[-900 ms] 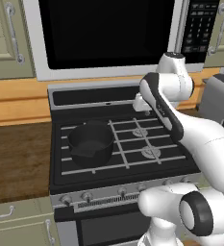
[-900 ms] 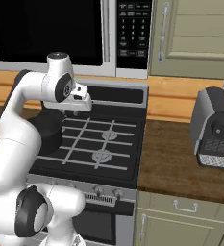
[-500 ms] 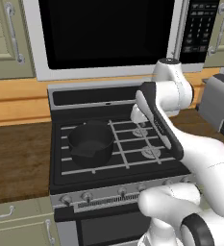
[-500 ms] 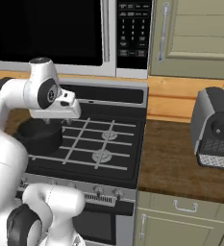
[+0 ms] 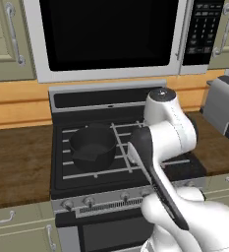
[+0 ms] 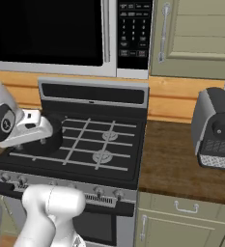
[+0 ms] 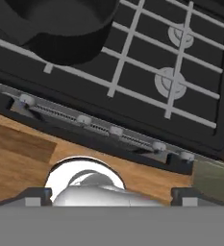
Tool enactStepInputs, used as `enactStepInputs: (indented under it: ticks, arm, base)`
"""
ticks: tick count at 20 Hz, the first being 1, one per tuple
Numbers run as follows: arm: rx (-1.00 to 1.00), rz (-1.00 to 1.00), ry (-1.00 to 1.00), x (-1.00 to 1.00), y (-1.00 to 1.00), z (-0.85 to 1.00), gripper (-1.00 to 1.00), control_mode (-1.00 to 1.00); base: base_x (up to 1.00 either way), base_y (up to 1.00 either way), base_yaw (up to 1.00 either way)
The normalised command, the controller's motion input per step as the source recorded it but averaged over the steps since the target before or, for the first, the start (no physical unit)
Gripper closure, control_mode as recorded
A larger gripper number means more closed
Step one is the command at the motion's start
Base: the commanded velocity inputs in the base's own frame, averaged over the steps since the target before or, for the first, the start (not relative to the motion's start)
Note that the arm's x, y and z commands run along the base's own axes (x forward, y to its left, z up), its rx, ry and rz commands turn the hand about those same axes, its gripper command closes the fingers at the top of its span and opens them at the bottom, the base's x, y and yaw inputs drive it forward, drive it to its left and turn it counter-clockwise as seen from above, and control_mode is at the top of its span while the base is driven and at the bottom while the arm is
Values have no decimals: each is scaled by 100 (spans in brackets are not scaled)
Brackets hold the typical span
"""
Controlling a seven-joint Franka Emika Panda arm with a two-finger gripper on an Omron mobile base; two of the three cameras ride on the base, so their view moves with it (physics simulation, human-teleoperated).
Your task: Turn off the front left burner of the stove.
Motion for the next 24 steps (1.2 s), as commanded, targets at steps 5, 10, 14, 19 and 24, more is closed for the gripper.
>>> enactStepInputs:
  ticks: [5,10,14,19,24]
  arm:
    - [-11,22,-17,-100,54,-19,-100,-100]
    - [-28,25,-14,-100,97,-43,-100,-100]
    - [-37,19,-10,-85,100,-58,-100,-100]
    - [-26,6,-7,-32,100,-62,-100,-100]
    - [0,-5,-7,55,66,-26,-100,-100]
  base:
    - [0,0,0]
    - [0,0,0]
    - [0,0,0]
    - [0,0,0]
    - [0,0,0]
